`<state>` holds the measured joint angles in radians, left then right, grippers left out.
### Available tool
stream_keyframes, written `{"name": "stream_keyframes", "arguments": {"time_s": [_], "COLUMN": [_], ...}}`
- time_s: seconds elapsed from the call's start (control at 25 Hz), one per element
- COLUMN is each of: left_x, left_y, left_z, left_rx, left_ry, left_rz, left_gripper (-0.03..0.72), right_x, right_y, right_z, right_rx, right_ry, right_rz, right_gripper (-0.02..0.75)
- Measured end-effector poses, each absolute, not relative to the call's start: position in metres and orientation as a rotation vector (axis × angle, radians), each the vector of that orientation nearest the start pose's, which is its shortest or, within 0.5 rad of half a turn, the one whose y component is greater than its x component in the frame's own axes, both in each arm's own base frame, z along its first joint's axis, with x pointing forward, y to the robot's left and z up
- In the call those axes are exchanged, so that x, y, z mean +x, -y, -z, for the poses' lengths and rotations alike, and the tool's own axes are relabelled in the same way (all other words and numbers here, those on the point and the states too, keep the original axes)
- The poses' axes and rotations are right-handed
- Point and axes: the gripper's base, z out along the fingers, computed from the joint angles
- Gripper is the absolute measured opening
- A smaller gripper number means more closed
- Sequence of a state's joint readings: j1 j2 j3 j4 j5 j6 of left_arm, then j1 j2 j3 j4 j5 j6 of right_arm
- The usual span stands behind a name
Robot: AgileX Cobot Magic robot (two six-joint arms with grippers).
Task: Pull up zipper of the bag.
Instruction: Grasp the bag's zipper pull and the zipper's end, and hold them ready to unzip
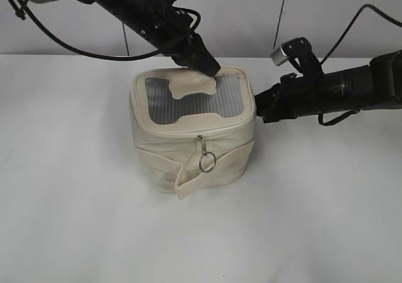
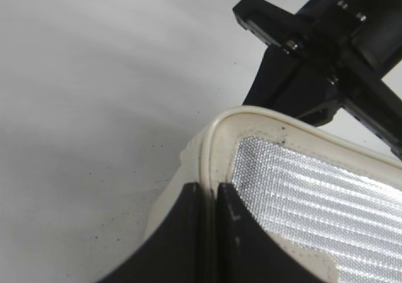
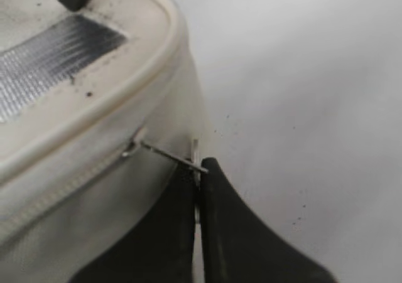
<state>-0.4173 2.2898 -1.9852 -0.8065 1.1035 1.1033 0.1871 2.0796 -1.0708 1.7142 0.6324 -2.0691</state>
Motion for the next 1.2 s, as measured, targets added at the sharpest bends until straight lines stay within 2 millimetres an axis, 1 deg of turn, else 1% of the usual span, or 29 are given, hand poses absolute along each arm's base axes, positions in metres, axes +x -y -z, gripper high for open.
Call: {"name": "stream_keyframes", "arguments": {"time_s": [0.12, 0.24, 0.4, 0.68, 0.8, 0.92, 1.04, 1.2], "left_x": [0.426, 0.427, 0.427, 0.426, 0.427, 0.428, 0.428, 0.426], "left_y": [0.254, 0.254, 0.255, 0.256, 0.256, 0.257, 0.257, 0.260], "left_z": [-0.213, -0.213, -0.212, -0.212, -0.212, -0.212, -0.212, -0.212], "left_rx": [1.456, 1.432, 1.416, 1.368, 1.322, 1.270, 1.235, 1.232], "left_ry": [-2.078, -2.105, -2.126, -2.169, -2.203, -2.237, -2.268, -2.280], "left_rz": [0.846, 0.839, 0.840, 0.851, 0.856, 0.856, 0.865, 0.861], "left_gripper": [0.042, 0.040, 0.041, 0.039, 0.038, 0.038, 0.038, 0.038], "right_x": [0.370, 0.358, 0.333, 0.286, 0.271, 0.257, 0.245, 0.233], "right_y": [-0.121, -0.114, -0.108, -0.099, -0.100, -0.112, -0.135, -0.169], "right_z": [-0.114, -0.121, -0.131, -0.144, -0.152, -0.155, -0.156, -0.157], "right_rx": [-0.837, -0.807, -0.752, -0.675, -0.665, -0.724, -0.801, -0.842], "right_ry": [-2.181, -2.232, -2.284, -2.345, -2.358, -2.386, -2.397, -2.379], "right_rz": [-0.676, -0.678, -0.688, -0.705, -0.746, -0.794, -0.833, -0.804], "right_gripper": [0.009, 0.009, 0.009, 0.009, 0.009, 0.009, 0.009, 0.010]}}
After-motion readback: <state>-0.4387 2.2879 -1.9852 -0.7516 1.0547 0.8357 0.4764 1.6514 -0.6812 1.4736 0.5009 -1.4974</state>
